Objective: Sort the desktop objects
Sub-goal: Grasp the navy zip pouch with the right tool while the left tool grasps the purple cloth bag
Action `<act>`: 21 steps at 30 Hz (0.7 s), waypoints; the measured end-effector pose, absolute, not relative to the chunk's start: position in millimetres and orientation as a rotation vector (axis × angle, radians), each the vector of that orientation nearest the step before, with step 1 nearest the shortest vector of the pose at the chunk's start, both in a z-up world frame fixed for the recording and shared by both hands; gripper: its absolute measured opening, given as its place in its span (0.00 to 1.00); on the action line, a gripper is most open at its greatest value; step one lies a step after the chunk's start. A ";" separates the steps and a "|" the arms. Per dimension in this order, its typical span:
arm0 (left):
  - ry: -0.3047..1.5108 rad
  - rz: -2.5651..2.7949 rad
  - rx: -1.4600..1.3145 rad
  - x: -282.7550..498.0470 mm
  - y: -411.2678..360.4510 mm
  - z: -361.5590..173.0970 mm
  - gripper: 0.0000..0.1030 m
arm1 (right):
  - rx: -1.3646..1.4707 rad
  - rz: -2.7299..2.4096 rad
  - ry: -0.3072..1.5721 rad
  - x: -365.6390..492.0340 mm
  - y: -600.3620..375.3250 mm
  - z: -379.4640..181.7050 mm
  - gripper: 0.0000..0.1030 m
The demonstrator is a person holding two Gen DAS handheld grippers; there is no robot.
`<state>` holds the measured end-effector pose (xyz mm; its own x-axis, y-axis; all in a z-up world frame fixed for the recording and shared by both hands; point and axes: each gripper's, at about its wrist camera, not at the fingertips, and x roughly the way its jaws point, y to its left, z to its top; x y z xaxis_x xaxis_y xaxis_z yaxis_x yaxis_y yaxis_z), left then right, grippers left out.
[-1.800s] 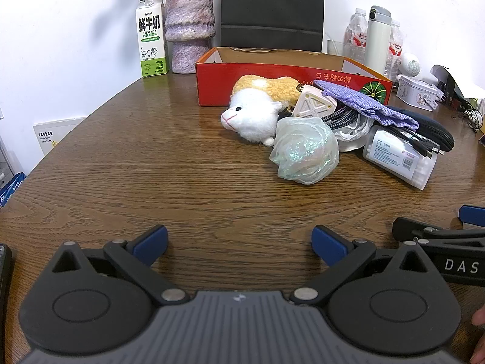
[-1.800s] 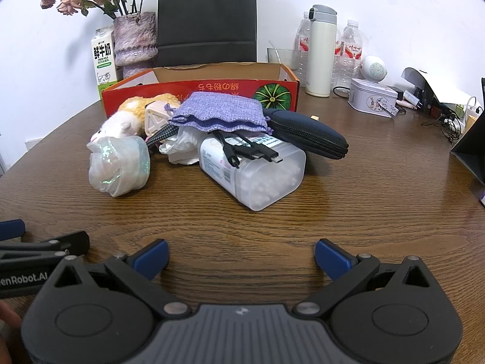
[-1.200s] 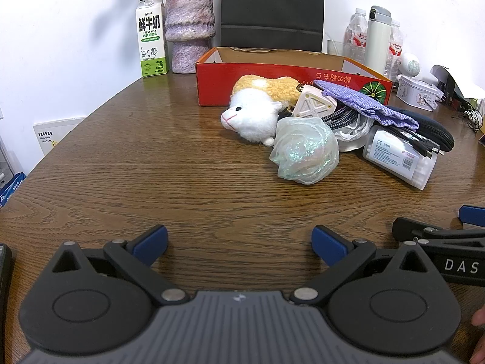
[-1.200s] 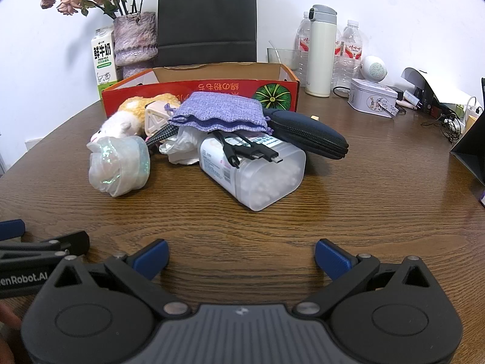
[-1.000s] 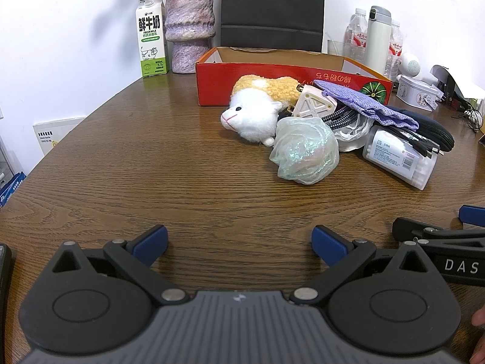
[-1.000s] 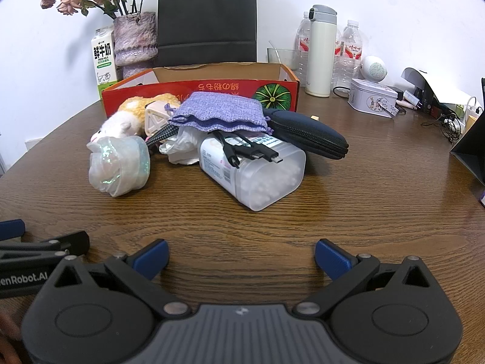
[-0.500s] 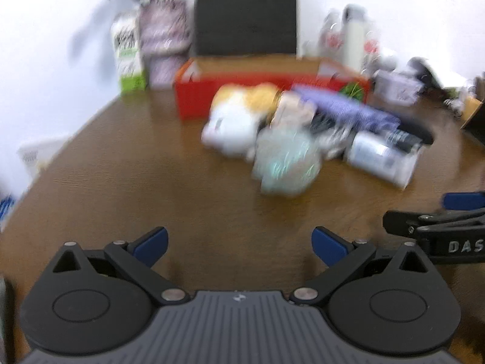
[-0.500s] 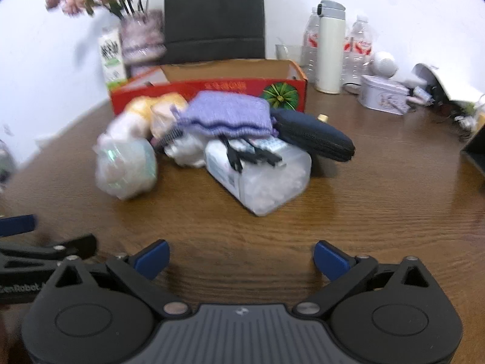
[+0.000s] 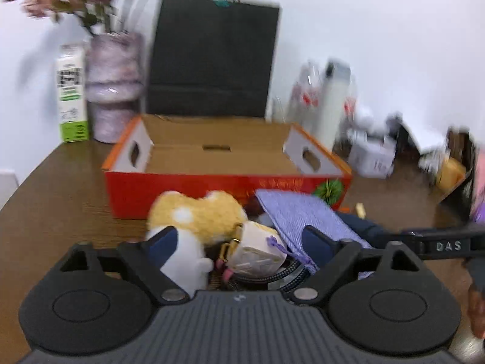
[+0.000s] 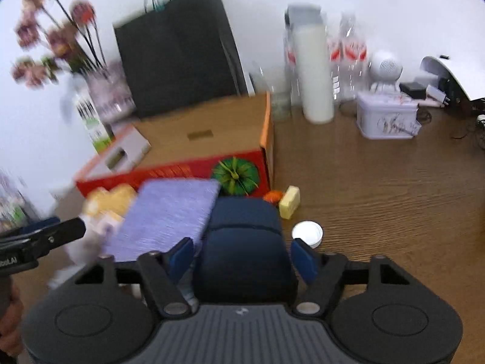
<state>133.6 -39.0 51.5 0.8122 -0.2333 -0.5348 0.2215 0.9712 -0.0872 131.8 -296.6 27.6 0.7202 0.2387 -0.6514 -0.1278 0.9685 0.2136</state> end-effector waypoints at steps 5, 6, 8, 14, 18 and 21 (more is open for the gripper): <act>0.637 -0.275 0.013 168.5 -60.7 49.0 0.73 | 0.130 0.173 0.792 152.2 -287.4 10.1 0.65; 0.650 -0.300 0.011 175.4 -63.9 50.3 0.73 | 0.146 0.176 0.789 151.6 -288.6 9.1 0.64; 0.695 -0.336 -0.013 189.8 -70.5 52.3 0.73 | 0.143 0.175 0.773 146.7 -288.6 11.5 0.60; 0.848 -0.404 0.008 216.1 -98.7 43.5 0.18 | 0.092 0.164 0.747 127.5 -288.2 18.0 0.58; 0.729 -0.441 -0.023 185.0 -97.8 65.8 0.07 | 0.096 0.155 0.716 113.2 -294.9 27.4 0.58; 0.622 -0.467 -0.061 151.5 -85.6 101.1 0.07 | 0.117 0.162 0.651 94.6 -304.1 47.7 0.58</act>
<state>151.5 -85.6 101.1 0.7129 -0.4387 -0.5471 0.4028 0.8948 -0.1925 94.6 -304.1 47.7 0.7838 0.1864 -0.5923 -0.1130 0.9808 0.1591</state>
